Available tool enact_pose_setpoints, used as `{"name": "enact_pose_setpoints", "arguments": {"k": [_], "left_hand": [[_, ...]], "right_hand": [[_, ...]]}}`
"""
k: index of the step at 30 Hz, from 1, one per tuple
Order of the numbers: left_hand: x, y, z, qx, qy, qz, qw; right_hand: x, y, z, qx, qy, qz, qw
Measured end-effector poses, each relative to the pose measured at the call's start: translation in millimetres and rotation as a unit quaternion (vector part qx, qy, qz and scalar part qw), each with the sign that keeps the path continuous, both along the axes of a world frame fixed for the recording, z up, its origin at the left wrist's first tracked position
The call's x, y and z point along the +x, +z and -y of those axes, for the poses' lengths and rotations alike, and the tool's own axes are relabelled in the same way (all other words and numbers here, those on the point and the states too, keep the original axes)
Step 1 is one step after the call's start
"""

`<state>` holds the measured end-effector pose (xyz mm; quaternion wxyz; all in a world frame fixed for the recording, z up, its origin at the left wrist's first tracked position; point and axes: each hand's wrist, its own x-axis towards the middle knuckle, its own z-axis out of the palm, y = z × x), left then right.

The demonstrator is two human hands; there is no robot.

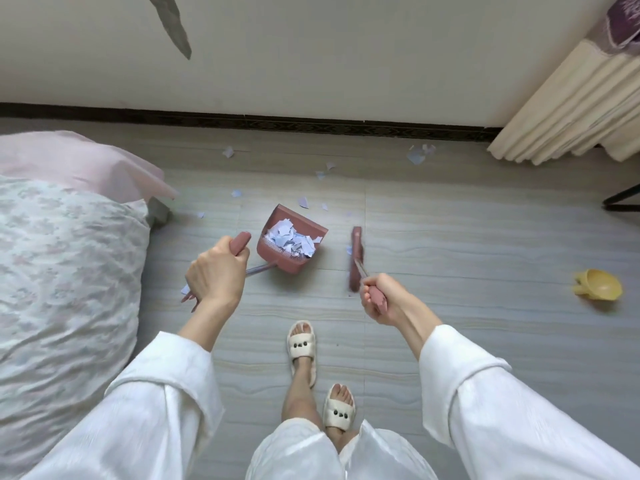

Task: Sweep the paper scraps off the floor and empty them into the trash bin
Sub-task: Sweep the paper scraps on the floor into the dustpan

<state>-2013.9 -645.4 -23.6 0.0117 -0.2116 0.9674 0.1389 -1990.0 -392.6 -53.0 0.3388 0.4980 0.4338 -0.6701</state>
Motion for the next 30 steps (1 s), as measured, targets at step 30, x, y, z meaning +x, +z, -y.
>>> {"name": "enact_pose_setpoints", "arguments": {"k": [30], "left_hand": [[-345.6,-28.4,-229.4,0.058,-0.065,0.018,0.996]], "right_hand": [[-335.0,-38.9,-266.6,0.245,-0.159,-0.029,0.956]]}}
